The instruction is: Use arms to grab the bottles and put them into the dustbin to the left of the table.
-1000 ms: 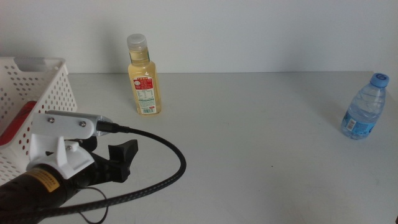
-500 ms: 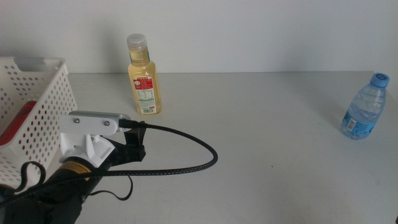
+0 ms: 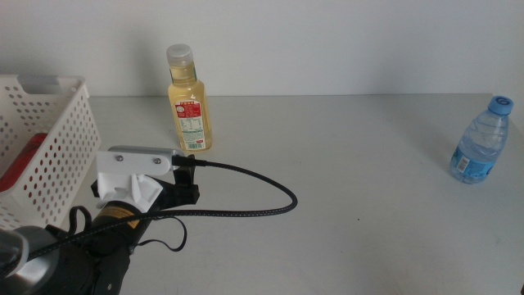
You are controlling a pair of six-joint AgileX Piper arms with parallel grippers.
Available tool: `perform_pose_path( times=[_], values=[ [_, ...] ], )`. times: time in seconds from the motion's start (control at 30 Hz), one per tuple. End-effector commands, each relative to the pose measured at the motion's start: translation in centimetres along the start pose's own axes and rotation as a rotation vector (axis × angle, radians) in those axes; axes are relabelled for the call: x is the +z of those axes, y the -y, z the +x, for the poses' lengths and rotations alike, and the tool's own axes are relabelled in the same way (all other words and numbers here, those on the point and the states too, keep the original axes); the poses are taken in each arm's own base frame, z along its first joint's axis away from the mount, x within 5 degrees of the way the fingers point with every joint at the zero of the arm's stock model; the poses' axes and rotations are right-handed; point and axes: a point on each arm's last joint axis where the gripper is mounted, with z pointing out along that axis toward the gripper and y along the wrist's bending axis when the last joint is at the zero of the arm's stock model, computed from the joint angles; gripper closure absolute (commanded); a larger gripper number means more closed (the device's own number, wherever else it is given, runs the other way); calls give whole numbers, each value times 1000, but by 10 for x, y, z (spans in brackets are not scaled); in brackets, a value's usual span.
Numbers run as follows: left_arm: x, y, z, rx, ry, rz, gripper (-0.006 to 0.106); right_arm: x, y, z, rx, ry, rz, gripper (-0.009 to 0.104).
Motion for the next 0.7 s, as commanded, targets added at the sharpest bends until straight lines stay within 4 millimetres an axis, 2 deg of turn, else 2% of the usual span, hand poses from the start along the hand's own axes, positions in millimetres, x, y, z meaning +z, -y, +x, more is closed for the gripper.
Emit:
perform_pose_path(
  times=[0.0, 0.3, 0.5, 0.67],
  values=[
    [7, 4, -33, 21, 215, 1, 7, -3, 1, -10, -12, 101, 12, 26],
    [59, 6, -56, 47, 162, 22, 7, -3, 1, -10, -12, 101, 12, 26],
    [93, 1, -64, 70, 133, 37, 7, -3, 1, -10, -12, 101, 12, 26],
    [113, -4, -69, 64, 149, 20, 7, -3, 1, -10, -12, 101, 12, 26]
  ],
)
